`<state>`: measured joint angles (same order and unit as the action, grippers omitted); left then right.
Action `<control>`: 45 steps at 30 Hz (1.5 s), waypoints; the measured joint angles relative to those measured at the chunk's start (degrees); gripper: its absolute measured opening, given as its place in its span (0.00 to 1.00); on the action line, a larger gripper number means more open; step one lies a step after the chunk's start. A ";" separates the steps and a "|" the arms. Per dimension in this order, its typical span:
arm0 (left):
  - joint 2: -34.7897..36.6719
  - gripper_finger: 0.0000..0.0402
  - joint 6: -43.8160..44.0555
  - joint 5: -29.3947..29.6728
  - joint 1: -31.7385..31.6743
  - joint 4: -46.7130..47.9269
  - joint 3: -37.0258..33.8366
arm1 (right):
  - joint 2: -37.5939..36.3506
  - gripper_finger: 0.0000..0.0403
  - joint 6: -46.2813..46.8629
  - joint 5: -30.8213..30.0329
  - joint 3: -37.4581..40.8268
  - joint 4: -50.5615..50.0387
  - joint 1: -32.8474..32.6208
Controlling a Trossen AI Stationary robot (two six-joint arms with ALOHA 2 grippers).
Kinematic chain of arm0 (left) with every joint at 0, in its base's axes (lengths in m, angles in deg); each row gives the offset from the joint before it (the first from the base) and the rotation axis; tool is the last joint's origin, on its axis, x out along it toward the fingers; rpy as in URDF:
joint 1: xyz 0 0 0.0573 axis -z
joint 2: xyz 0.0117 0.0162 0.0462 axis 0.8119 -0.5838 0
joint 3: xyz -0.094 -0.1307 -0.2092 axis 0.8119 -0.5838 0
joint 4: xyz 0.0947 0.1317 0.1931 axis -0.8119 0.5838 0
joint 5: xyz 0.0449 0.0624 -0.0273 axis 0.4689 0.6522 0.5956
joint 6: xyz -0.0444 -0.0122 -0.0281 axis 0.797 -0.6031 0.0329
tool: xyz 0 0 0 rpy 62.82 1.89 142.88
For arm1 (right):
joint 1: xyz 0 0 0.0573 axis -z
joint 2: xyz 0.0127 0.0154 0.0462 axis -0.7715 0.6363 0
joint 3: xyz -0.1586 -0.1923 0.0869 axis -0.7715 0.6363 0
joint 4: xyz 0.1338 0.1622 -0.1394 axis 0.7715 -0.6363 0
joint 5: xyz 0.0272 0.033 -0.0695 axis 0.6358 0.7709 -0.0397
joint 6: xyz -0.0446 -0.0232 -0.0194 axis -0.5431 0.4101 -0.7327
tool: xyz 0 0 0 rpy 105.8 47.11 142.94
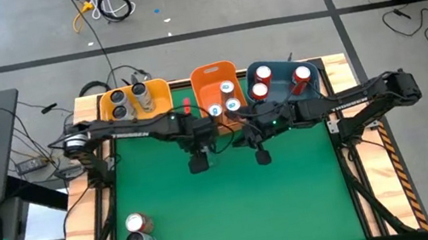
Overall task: Sort soda cans
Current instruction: Put the blue soda can into the orange bin
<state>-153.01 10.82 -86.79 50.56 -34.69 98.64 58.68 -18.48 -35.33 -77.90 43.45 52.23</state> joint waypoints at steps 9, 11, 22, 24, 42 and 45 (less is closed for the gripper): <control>0.78 0.58 -0.78 8.92 -1.36 14.19 15.93 | 0.00 0.04 -0.04 0.00 0.00 -1.82 -1.60; 0.68 0.58 -0.80 10.01 -2.60 15.23 19.90 | 0.02 0.04 -0.02 0.00 0.00 -2.36 -2.03; 0.94 0.58 -1.26 7.55 -15.60 15.79 32.58 | -2.66 0.04 0.61 -4.82 0.00 -6.73 -4.39; 0.88 0.58 -1.47 5.63 -18.48 16.34 32.59 | -3.39 0.04 1.25 -5.81 0.00 -7.54 -4.59; -11.02 0.58 -8.89 -5.03 -27.39 9.95 32.61 | -4.74 0.04 3.51 -6.88 0.00 -10.70 -4.64; -12.62 0.58 -9.08 -5.07 -27.41 10.16 32.61 | -4.74 0.04 3.51 -6.88 0.00 -10.73 -4.64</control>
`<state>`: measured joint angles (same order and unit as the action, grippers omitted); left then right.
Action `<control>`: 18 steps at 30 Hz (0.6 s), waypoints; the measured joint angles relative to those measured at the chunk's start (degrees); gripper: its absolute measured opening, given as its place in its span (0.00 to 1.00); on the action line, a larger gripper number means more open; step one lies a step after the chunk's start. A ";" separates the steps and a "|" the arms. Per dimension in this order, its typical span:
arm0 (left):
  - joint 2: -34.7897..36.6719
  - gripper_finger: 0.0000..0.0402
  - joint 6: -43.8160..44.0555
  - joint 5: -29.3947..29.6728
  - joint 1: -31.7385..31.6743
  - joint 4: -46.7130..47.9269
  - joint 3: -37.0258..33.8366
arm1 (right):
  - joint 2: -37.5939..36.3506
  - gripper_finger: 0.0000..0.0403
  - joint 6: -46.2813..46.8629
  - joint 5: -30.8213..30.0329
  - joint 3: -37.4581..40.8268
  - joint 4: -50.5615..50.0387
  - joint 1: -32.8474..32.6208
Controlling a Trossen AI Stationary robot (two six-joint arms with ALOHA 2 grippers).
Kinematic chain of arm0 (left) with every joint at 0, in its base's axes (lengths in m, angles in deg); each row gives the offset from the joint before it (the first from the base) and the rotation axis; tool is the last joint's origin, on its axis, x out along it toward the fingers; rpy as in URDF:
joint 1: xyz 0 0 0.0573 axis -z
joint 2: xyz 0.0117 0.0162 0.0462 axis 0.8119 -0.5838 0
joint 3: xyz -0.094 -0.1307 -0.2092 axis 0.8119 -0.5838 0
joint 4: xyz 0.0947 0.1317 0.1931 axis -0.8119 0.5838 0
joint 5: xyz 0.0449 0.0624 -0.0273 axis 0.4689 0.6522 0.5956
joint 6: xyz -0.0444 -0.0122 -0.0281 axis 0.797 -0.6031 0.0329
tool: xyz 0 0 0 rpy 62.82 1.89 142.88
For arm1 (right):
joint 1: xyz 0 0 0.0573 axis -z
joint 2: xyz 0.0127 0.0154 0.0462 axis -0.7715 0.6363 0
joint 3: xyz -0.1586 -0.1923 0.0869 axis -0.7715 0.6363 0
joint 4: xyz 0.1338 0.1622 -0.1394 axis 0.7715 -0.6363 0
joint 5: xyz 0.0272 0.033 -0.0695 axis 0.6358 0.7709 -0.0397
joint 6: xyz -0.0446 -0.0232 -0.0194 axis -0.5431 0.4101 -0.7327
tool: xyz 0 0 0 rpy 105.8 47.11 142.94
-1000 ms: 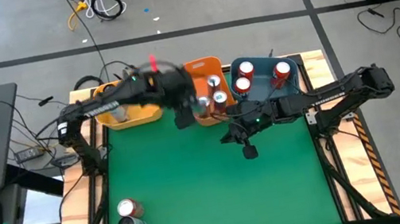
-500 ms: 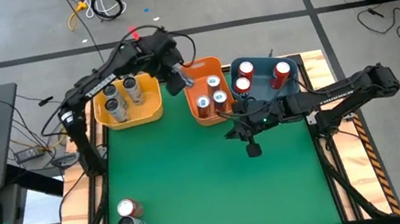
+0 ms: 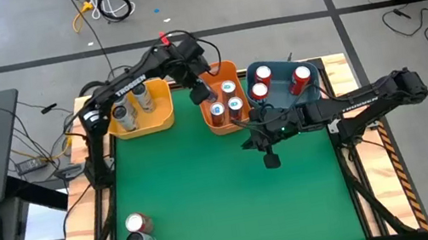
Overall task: Sort soda cans
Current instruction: Put the blue soda can into the orange bin
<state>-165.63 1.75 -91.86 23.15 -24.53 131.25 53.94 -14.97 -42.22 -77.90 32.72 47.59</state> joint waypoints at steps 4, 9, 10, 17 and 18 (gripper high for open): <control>-1.27 0.58 -1.00 -0.02 -0.02 -0.34 -0.02 | 0.00 0.04 0.00 0.00 0.00 0.02 0.00; -1.69 0.58 -1.12 -0.44 0.07 -1.89 -0.04 | 0.00 0.04 1.14 -1.69 0.26 0.23 0.00; -1.65 0.58 -1.12 -0.51 0.07 -2.22 -0.04 | 0.00 0.05 1.91 -3.43 0.46 0.02 0.00; -2.00 0.58 -1.23 -0.56 0.16 -2.95 -0.02 | 0.02 0.09 3.27 -21.21 2.70 -5.08 4.31; -2.14 0.58 -1.20 -0.53 0.17 -2.92 -0.02 | 0.02 0.08 3.43 -21.24 3.25 -5.11 5.60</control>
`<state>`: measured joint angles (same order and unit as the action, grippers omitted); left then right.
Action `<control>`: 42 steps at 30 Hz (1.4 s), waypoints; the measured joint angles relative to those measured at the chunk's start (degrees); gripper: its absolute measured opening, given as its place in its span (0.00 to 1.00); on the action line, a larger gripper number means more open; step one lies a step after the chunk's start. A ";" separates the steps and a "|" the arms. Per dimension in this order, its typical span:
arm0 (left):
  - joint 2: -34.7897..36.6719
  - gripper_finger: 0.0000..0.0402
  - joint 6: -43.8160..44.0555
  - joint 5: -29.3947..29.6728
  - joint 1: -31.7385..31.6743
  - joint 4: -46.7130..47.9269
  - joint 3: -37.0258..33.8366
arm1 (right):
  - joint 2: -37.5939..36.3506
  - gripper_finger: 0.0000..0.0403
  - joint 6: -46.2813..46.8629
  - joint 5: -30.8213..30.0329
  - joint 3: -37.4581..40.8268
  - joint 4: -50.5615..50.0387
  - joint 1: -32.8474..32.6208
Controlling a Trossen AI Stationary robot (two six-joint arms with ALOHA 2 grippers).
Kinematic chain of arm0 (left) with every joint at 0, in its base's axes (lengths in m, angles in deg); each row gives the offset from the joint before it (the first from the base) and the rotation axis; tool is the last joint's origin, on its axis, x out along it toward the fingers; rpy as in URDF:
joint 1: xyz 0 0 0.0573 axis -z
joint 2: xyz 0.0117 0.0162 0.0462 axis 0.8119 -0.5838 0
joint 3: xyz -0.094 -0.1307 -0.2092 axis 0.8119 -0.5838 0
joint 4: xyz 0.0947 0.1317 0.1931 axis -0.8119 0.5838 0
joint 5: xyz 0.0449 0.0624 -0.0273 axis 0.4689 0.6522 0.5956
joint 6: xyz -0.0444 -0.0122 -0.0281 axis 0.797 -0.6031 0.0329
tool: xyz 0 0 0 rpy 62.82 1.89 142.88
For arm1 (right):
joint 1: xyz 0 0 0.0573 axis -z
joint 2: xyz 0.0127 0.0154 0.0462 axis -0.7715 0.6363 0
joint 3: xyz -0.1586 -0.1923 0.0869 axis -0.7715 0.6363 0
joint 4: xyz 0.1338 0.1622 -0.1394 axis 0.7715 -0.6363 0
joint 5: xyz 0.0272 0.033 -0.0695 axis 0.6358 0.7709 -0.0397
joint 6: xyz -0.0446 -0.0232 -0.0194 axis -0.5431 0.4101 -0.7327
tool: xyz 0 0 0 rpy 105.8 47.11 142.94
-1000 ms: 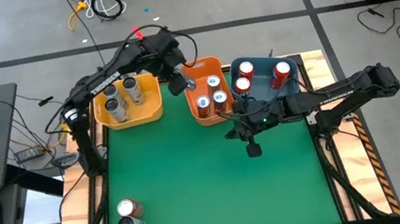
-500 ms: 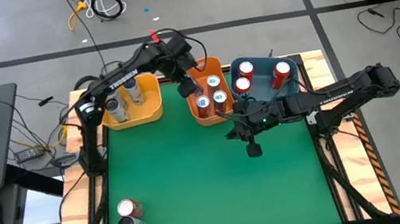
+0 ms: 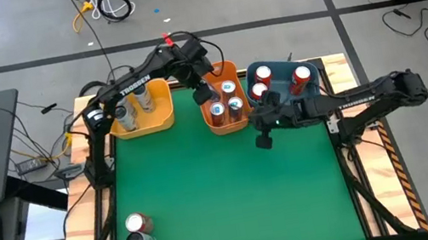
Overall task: Sort soda cans
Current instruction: Put the blue soda can into the orange bin
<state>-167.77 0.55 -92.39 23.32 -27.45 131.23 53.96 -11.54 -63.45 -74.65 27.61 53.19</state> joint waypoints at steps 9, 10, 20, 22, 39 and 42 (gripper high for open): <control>-0.11 0.58 -0.86 0.07 0.04 1.70 -0.02 | 0.04 0.09 -7.37 5.30 4.70 4.45 5.55; -0.11 0.58 -1.14 0.19 0.04 1.64 -0.02 | 0.04 0.11 -8.26 5.30 4.70 5.00 5.61; -0.11 0.58 -1.43 0.56 0.04 2.23 -0.02 | 0.18 0.35 -15.75 6.41 4.70 8.00 7.32; -0.11 0.58 -1.41 0.56 0.04 2.12 -0.02 | 1.08 0.35 -16.71 9.46 4.70 7.62 8.19; -0.11 0.58 -2.21 0.58 -0.04 2.07 -0.02 | 8.39 0.03 -27.53 15.42 4.72 19.94 9.94; -0.11 0.58 -2.21 0.60 -0.07 2.06 -0.02 | 8.39 0.01 -28.88 16.90 4.72 20.08 10.33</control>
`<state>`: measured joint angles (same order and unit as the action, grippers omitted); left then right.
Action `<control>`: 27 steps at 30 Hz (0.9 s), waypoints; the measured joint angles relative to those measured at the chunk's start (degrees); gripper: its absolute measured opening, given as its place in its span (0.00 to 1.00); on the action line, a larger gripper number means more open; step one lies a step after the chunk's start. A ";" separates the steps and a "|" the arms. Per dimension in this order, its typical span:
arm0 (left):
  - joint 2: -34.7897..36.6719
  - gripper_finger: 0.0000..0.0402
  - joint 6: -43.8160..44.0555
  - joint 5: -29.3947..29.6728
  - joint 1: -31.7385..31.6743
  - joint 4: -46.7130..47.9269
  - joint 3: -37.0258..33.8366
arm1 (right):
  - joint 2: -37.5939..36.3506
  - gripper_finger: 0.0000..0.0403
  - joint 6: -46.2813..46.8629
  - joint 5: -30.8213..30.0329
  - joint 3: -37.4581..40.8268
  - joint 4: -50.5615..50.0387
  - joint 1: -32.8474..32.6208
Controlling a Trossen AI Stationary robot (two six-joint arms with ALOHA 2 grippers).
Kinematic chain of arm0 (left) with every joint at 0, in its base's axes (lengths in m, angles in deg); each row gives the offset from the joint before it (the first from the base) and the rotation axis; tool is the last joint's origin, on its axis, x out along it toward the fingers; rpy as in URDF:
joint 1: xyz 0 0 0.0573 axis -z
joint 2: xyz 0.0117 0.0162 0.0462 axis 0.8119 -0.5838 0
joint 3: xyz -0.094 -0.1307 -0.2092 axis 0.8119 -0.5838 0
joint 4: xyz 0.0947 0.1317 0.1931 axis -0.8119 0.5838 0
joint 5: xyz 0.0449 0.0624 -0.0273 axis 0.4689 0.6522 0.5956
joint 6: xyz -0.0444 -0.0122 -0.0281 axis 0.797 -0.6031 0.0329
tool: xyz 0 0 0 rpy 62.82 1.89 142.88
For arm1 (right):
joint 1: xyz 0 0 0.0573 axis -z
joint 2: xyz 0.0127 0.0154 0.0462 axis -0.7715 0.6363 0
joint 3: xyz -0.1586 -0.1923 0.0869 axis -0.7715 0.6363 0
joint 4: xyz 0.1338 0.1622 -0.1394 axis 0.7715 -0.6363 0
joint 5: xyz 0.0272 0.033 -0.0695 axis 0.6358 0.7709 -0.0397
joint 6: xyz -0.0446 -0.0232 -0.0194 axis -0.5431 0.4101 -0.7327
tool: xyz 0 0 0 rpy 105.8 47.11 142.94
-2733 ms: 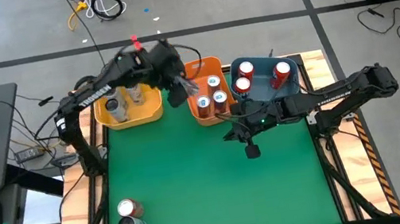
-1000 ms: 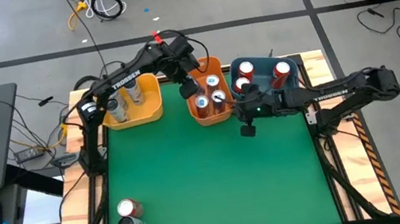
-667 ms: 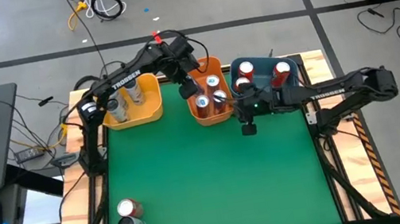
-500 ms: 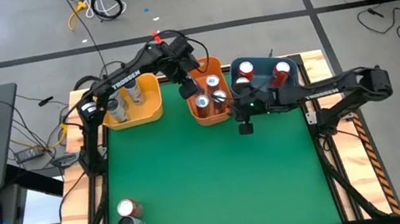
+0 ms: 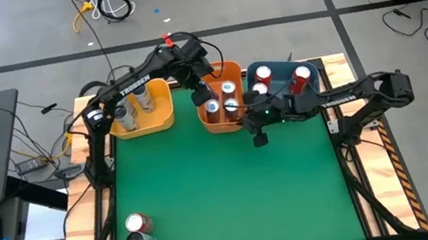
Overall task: Sort soda cans
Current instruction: Put the blue soda can into the orange bin
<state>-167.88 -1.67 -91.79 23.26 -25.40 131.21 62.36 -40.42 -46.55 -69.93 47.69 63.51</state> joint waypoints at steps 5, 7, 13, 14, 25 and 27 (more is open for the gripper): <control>0.00 0.58 0.18 0.00 0.00 0.04 0.00 | 0.02 0.01 -3.45 2.09 0.02 0.58 0.31; 0.00 0.58 0.35 0.00 0.00 0.20 0.00 | 0.02 0.01 -4.53 2.80 0.04 0.77 0.32; 0.00 0.58 0.39 0.00 0.00 1.12 0.00 | 0.07 0.00 -7.09 5.85 0.07 1.22 0.18; 0.00 0.58 0.39 0.00 0.00 1.23 0.00 | 0.07 0.00 -7.72 6.38 0.07 1.29 0.18; 0.00 0.58 0.79 0.00 0.00 2.50 0.00 | 0.07 0.00 -12.13 11.30 0.07 1.99 -0.99; 0.00 0.58 0.81 0.00 0.00 3.06 0.00 | 0.07 0.00 -12.61 11.48 0.07 2.01 -1.42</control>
<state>-167.88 -0.86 -91.79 23.26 -22.34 131.21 62.42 -53.03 -35.07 -69.86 49.70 62.09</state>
